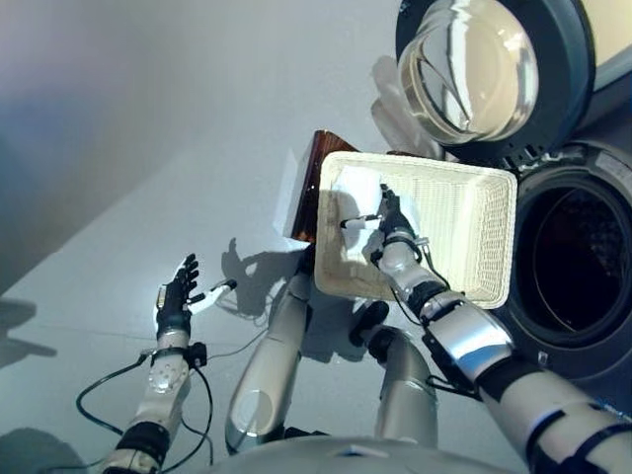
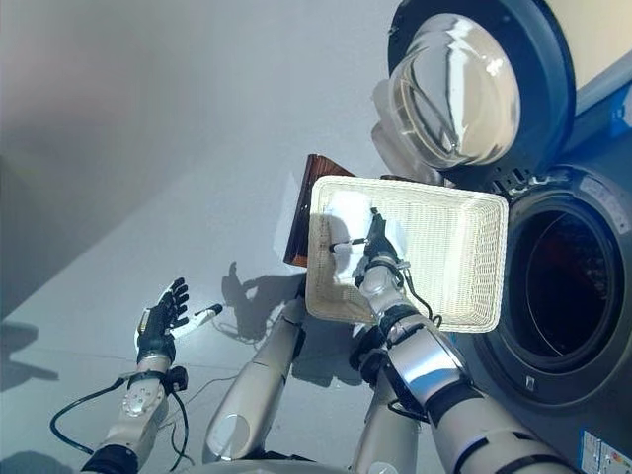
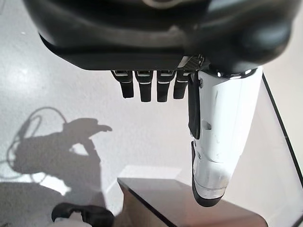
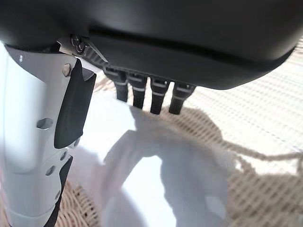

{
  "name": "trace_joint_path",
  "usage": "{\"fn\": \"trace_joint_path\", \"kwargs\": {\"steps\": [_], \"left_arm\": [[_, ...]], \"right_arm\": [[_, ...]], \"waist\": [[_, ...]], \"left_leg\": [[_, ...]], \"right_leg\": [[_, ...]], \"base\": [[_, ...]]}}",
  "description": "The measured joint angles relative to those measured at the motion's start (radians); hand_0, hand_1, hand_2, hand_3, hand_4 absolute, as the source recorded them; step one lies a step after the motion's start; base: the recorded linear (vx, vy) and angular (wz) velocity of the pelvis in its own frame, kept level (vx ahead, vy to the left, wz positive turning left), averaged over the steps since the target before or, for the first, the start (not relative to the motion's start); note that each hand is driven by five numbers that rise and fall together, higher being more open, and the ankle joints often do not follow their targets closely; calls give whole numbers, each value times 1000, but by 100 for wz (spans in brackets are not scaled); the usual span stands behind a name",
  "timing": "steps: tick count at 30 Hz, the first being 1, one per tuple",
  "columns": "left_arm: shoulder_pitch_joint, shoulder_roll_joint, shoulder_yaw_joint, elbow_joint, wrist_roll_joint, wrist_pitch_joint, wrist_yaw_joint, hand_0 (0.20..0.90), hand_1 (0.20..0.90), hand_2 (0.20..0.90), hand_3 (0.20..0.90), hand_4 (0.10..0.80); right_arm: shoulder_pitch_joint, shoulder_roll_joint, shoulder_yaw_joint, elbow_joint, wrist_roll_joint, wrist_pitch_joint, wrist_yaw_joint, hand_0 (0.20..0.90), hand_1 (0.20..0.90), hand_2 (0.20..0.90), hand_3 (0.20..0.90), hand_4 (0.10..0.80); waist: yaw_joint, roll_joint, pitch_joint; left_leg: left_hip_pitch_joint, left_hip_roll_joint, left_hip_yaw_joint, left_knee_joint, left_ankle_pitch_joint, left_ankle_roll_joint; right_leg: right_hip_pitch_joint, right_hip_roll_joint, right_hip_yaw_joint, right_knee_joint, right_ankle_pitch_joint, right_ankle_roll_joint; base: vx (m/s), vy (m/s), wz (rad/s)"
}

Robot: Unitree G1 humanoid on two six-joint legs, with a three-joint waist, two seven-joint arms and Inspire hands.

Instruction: Pick up the clothes and place them into the washing machine

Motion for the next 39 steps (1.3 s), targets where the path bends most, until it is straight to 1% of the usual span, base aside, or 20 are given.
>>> {"fn": "trace_joint_path", "kwargs": {"steps": [5,10,12,13,14,15,16,17,18,19,20,21,23,24,25,26,28,32,35,39], "left_arm": [[-6,8,-2,-103,8,23,3,900,900,900,900,800],[-6,13,-6,-171,29,42,2,900,900,900,900,800],[-9,13,-12,-182,34,43,2,900,900,900,900,800],[-14,12,-21,-185,43,44,2,900,900,900,900,800],[-19,11,-36,-185,42,45,2,900,900,900,900,800],[-20,12,-45,-186,43,45,2,900,900,900,900,800],[-20,10,-52,-186,43,46,2,900,900,900,900,800],[-20,7,-57,-186,43,46,2,900,900,900,900,800],[-29,6,-67,-185,42,46,2,900,900,900,900,800],[-34,6,-83,-186,42,46,3,900,900,900,900,800],[-25,1,-92,-185,43,46,2,900,900,900,900,800],[-16,-9,-93,-185,43,46,2,900,900,900,900,800],[-23,-24,-95,-207,46,45,1,900,900,900,900,800],[-32,-26,-94,-219,48,42,1,900,900,900,900,800],[-46,-26,-98,-215,50,42,0,900,900,900,900,800],[-38,-26,-100,-207,48,44,1,900,900,900,900,800],[-37,-28,-116,-207,49,45,1,900,900,900,900,800],[-25,-28,-124,-209,50,46,0,900,900,900,900,800],[-2,-27,-127,-204,50,47,-1,900,900,900,900,800],[11,-28,-134,-178,63,49,-6,900,900,900,900,800]], "right_arm": [[-96,-51,24,112,-79,88,-31,900,900,900,900,800],[-139,-141,13,141,-120,133,-84,900,900,900,900,800],[-161,-177,11,141,-121,136,-95,900,900,900,900,800],[-180,-205,7,140,-123,135,-101,664,664,664,664,631],[-198,-230,-5,139,-133,136,-100,475,475,475,475,496],[-203,-239,-7,137,-139,135,-100,384,384,384,384,431],[-206,-252,-7,137,-140,134,-100,200,200,200,200,300],[-207,-251,-7,137,-142,135,-100,200,200,200,200,300],[-203,-261,-8,139,-153,136,-101,200,200,200,200,300],[-201,-263,-8,141,-162,138,-101,200,200,200,200,300],[-197,-269,-8,146,-170,148,-101,200,200,200,200,300],[-196,-268,-7,142,-179,146,-102,200,200,200,200,300],[-205,-285,-13,130,-188,145,-106,200,200,200,200,300],[-217,-304,-23,122,-188,145,-105,200,200,200,200,300],[-218,-320,-33,119,-192,146,-105,200,200,200,200,300],[-213,-319,-44,118,-197,148,-103,200,200,200,200,300],[-210,-328,-50,118,-196,148,-104,200,200,200,200,300],[-186,-338,-68,119,-197,152,-106,200,200,200,200,300],[-161,-321,-78,119,-197,152,-103,200,200,200,200,300],[-121,-295,-92,105,-197,147,-101,200,200,200,200,300]], "waist": [[28,15,9],[53,39,19],[54,44,20],[54,51,23],[56,62,28],[59,66,30],[60,67,30],[63,68,30],[68,72,32],[70,73,31],[76,78,30],[82,89,31],[75,94,26],[73,99,26],[71,105,28],[79,109,26],[77,122,22],[79,126,19],[80,127,17],[75,132,2]], "left_leg": [[-66,-31,-34,14,2,-2],[-117,-67,-47,52,3,-4],[-144,-77,-50,56,-7,-16],[-163,-81,-48,56,-13,-24],[-176,-84,-46,58,-15,-27],[-180,-86,-45,59,-15,-27],[-183,-93,-45,61,-15,-27],[-184,-97,-43,63,-16,-28],[-189,-98,-30,78,-36,-55],[-209,-114,-17,148,-80,-78],[-217,-122,-15,244,-91,-30],[-223,-128,-22,268,-101,11],[-239,-139,-8,245,-104,12],[-247,-142,-8,232,-114,-9],[-267,-150,-9,301,-132,-20],[-251,-150,-12,373,-185,36],[-244,-149,-5,340,-184,28],[-224,-149,-4,305,-179,23],[-192,-146,-3,283,-147,24],[-169,-135,6,276,-135,30]], "right_leg": [[-56,-43,-39,56,-27,-3],[-103,-79,-36,127,-70,7],[-135,-86,-31,141,-71,6],[-158,-90,-24,147,-71,6],[-177,-89,-12,155,-71,5],[-187,-89,-6,161,-71,5],[-198,-92,8,169,-71,5],[-206,-90,23,177,-72,5],[-210,-92,34,176,-72,5],[-218,-114,38,186,-72,5],[-225,-128,41,211,-72,6],[-229,-123,49,238,-76,13],[-252,-122,81,274,-104,-24],[-262,-126,80,254,-112,0],[-261,-151,55,248,-110,0],[-257,-164,44,261,-110,5],[-259,-158,53,254,-107,3],[-245,-157,58,242,-104,3],[-222,-157,60,238,-95,5],[-202,-143,69,220,-73,11]], "base": [[-25,20,33],[-20,49,27],[-17,62,20],[-13,49,12],[-12,65,5],[-12,65,-4],[-6,76,-6],[2,55,-6],[9,62,-4],[21,36,-20],[16,16,-44],[24,20,-49],[27,16,0],[31,5,37],[41,8,10],[18,1,-5],[21,12,-1],[20,-11,21],[7,-8,6],[9,-10,-4]]}}
